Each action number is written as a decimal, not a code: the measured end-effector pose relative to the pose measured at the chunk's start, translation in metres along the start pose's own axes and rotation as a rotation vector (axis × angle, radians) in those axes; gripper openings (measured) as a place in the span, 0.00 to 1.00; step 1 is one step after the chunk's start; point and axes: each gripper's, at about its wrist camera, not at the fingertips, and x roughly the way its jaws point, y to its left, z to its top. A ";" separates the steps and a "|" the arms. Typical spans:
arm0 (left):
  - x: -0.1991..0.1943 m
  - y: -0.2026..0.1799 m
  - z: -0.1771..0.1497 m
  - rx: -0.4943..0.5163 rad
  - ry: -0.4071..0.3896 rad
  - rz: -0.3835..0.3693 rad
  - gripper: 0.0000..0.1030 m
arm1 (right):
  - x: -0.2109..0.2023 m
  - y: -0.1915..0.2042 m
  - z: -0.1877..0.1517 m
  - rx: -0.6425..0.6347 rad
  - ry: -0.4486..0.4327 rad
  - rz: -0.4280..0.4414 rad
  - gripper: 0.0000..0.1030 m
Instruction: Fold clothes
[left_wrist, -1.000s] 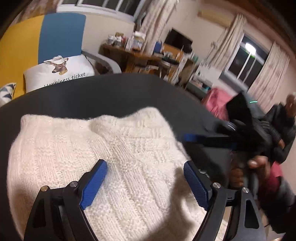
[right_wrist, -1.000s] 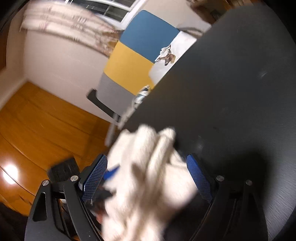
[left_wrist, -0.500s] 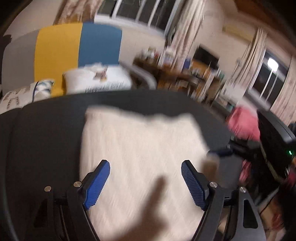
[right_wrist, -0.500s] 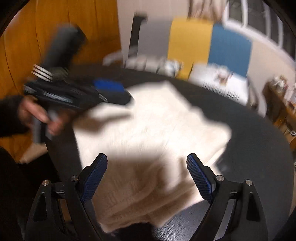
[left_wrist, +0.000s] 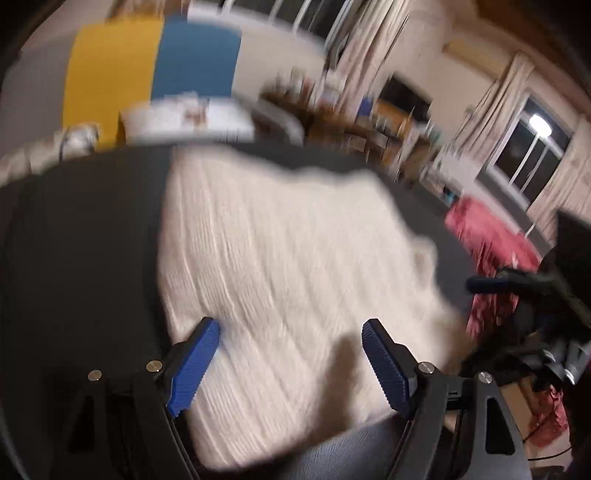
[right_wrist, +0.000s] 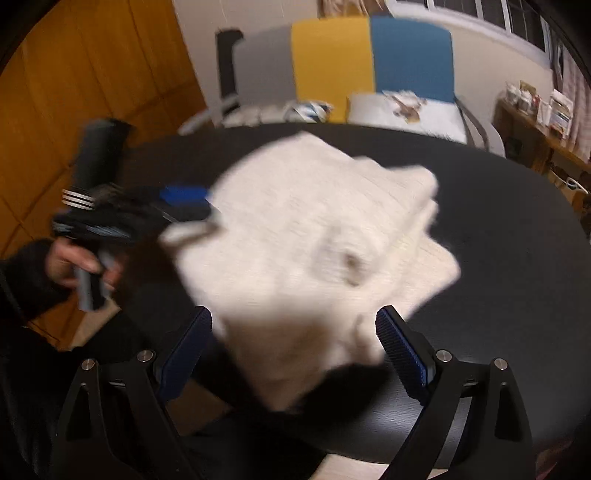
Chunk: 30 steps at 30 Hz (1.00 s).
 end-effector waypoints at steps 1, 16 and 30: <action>0.000 -0.002 -0.003 0.008 -0.011 0.013 0.79 | 0.010 0.007 -0.002 -0.011 0.025 0.018 0.90; -0.018 -0.017 0.040 0.075 -0.105 -0.083 0.79 | 0.016 -0.028 -0.013 0.178 0.025 0.315 0.91; 0.038 -0.040 0.065 0.176 0.009 -0.057 0.79 | 0.040 -0.008 -0.010 0.065 0.184 0.618 0.92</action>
